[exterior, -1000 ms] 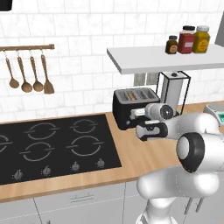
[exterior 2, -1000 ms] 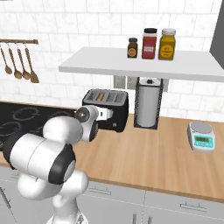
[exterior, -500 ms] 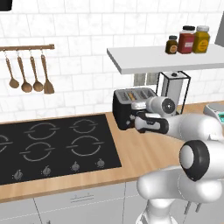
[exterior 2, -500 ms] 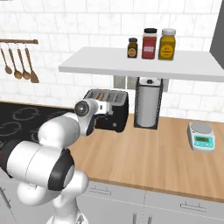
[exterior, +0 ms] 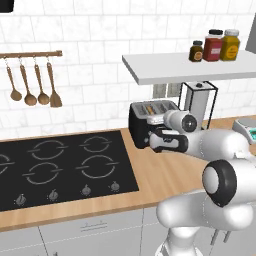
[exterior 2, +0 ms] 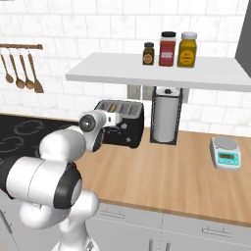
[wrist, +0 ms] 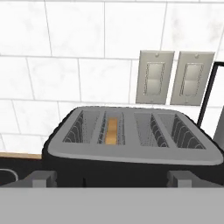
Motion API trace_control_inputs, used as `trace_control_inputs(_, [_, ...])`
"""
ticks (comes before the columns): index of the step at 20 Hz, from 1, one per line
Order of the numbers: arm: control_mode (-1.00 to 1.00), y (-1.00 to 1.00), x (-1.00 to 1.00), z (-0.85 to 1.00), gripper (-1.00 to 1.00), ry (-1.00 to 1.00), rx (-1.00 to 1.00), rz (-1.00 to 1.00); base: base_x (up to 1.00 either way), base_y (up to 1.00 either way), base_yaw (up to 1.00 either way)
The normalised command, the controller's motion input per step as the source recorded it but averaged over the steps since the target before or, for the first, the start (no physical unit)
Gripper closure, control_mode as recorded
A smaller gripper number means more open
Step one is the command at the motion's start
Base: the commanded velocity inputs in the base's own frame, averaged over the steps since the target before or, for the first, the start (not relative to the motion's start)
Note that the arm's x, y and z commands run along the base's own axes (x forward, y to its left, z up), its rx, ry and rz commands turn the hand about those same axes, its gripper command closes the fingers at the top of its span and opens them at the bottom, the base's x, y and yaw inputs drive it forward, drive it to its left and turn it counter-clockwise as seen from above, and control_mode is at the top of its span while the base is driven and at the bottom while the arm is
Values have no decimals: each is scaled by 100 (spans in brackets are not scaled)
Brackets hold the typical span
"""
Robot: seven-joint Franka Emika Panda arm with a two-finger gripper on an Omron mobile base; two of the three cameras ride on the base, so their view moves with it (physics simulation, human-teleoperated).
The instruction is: Start the toaster. Once the lever pops up, take the bread to the plate on the dining counter.
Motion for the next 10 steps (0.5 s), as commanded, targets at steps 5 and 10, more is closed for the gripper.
trace_control_inputs(5, [-100,12,12,0,-100,4,0,0,0,0,0])
trace_control_inputs(10, [-100,6,20,0,-100,9,0,-3,0,0,0])
